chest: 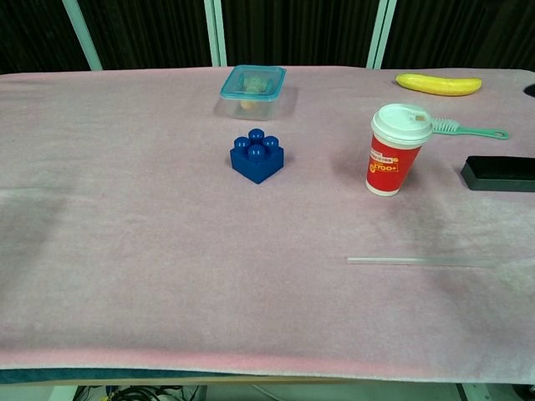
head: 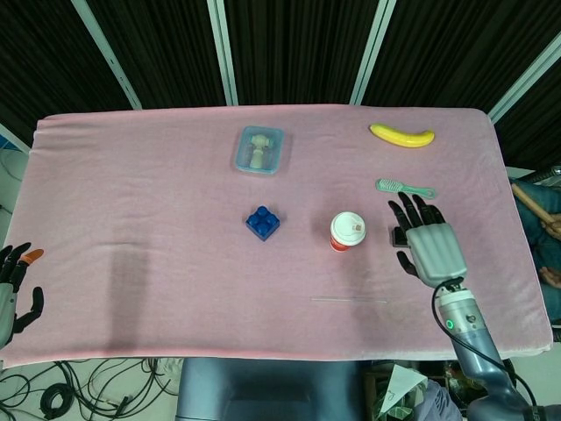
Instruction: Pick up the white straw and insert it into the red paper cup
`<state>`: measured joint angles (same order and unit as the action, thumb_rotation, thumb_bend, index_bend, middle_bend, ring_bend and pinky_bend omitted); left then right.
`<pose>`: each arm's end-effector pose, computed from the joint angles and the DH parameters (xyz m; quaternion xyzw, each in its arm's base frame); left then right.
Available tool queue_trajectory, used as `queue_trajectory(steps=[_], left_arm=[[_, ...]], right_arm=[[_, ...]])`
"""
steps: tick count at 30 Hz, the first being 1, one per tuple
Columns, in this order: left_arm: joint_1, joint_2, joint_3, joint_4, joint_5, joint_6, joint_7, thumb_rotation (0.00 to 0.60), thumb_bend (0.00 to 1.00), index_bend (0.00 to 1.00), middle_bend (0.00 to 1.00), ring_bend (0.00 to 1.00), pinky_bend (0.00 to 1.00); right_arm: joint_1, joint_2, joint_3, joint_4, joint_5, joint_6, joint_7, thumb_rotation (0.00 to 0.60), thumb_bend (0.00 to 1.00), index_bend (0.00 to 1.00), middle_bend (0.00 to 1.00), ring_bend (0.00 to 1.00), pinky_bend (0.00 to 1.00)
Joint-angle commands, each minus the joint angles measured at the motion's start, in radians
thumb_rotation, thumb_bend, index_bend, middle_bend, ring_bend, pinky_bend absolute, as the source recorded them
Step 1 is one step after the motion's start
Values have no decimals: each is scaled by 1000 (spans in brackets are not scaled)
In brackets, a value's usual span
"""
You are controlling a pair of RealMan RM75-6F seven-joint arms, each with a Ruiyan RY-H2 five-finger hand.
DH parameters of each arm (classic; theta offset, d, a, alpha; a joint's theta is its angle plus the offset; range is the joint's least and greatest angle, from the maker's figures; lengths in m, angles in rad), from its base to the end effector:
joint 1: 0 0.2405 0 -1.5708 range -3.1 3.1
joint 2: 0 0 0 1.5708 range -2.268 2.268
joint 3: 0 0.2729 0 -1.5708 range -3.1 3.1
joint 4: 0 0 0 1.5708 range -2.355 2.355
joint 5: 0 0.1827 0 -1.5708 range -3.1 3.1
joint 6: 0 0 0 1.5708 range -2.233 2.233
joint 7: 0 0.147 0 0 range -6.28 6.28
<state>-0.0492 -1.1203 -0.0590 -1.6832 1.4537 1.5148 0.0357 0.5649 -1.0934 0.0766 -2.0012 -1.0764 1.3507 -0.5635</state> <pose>-0.3132 0.1724 0.1929 -0.5603 -0.4084 -0.3923 0.6045 -0.1901 -0.2898 0.1637 0.6797 -0.3262 0.3432 0.5601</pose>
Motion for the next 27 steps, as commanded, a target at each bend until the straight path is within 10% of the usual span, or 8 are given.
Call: queue_trajectory(steps=[1,27], left_arm=[[0,0,0,-1,-1,-1,1,600,580,190,91,23,0],[0,10,1,-6,-8,-9,-8,600,581,190,91,23,0]], right_arm=[[-61,-13,-50,4,-14,28,31,600,255,137,0,0,154],[-104,-502,-7,108,197,46,-111,600,218,371,0,0,154]])
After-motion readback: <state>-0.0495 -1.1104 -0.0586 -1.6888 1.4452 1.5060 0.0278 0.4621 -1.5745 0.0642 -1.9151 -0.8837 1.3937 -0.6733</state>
